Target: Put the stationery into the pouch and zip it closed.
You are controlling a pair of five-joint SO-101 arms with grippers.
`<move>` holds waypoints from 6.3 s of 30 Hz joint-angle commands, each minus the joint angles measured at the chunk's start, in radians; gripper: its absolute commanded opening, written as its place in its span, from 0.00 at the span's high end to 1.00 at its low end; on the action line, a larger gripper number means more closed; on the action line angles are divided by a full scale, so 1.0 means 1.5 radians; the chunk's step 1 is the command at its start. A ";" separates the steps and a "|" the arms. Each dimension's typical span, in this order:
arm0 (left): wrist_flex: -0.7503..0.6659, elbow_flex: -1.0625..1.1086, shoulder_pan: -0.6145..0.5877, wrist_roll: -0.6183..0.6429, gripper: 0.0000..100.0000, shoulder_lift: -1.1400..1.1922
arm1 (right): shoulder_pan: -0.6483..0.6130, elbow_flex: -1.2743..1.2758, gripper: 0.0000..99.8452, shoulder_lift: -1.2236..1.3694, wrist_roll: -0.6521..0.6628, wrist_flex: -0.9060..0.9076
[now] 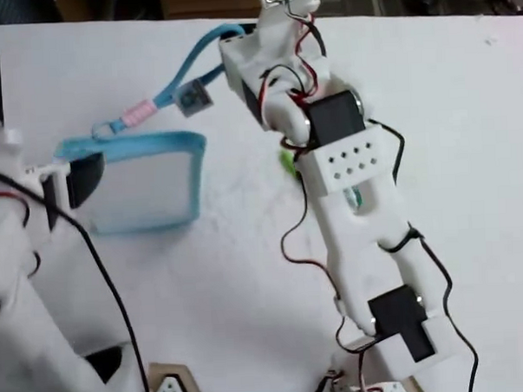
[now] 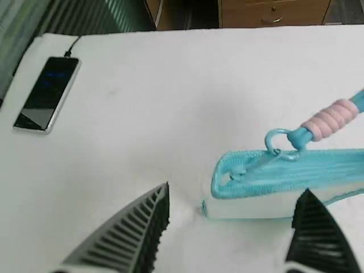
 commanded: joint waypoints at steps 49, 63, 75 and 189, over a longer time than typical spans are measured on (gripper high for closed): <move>-0.001 -0.315 -0.155 0.348 0.66 0.237 | -0.121 -0.456 0.98 -0.006 0.123 -0.130; 0.000 -0.312 -0.155 0.315 0.66 0.237 | -0.193 -0.090 0.98 -0.005 0.119 -0.176; -0.010 -0.238 -0.151 0.281 0.65 0.243 | -0.183 -0.017 0.98 -0.099 0.119 -0.149; -0.001 -0.414 -0.060 0.331 0.61 0.454 | -0.237 -0.018 0.98 -0.183 0.119 -0.064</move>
